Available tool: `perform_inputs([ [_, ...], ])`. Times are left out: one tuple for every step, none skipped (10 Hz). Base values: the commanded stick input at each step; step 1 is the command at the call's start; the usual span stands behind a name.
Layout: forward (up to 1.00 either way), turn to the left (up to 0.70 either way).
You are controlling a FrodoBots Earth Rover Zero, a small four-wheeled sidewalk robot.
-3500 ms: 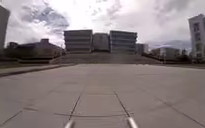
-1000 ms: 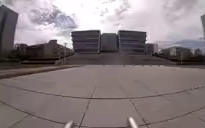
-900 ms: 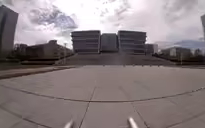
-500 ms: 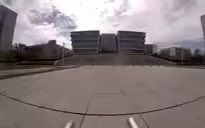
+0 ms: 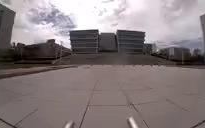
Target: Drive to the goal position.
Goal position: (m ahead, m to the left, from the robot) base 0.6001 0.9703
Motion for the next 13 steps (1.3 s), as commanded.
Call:
perform_inputs([
  [1.00,0.01],
  [1.00,0.01],
  [1.00,0.01],
  [1.00,0.01],
  [1.00,0.01],
  [1.00,0.01],
  [1.00,0.01],
  [1.00,0.01],
  [1.00,0.01],
  [1.00,0.01],
  [1.00,0.01],
  [1.00,0.01],
  [1.00,0.01],
])
